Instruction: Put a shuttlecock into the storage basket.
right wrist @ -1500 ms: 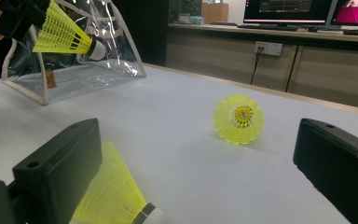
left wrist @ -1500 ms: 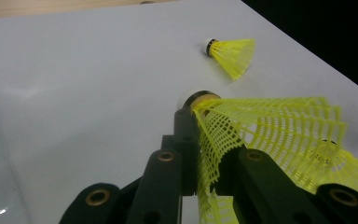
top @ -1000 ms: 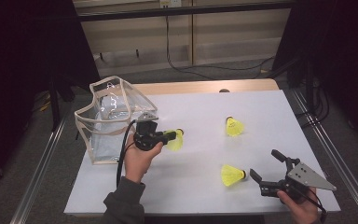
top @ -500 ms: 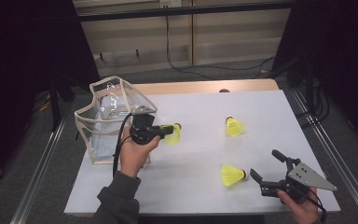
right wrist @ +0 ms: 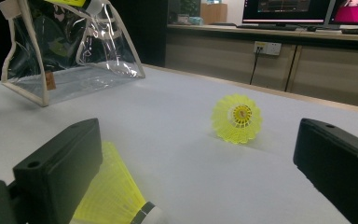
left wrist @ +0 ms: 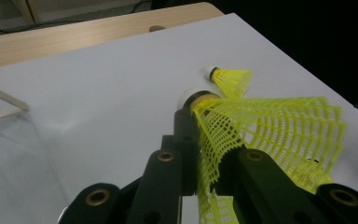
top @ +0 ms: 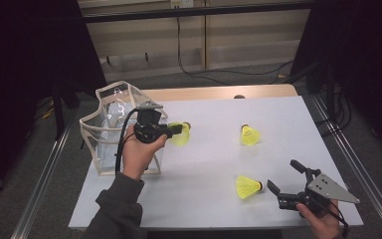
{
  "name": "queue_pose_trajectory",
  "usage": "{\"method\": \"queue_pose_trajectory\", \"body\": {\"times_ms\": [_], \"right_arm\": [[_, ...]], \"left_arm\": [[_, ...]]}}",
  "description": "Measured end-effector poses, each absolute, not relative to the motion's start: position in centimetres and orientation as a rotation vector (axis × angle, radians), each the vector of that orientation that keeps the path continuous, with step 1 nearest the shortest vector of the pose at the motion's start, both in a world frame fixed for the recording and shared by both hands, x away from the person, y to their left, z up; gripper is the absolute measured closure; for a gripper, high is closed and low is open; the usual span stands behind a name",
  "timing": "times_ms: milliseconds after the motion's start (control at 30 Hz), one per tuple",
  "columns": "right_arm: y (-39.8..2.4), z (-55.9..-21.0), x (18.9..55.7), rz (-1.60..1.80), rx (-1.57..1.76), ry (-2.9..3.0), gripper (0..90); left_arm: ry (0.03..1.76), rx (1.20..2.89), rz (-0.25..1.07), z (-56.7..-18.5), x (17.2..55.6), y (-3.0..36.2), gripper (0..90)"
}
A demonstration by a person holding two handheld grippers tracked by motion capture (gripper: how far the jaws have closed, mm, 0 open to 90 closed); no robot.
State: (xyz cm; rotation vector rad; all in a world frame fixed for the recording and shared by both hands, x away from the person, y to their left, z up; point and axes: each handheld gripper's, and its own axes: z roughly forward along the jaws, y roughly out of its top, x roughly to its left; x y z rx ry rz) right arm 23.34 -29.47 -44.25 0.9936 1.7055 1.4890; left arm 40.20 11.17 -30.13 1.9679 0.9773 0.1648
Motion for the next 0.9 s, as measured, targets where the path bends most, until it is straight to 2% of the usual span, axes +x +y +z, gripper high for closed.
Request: {"method": "queue_pose_trajectory", "body": {"times_ms": [900], "right_arm": [[-29.5,-44.3,23.3,1.485,0.989,1.710,1.3]], "left_arm": [[1.000,1.954,0.206,-26.9,41.8,12.0,83.9]]}}
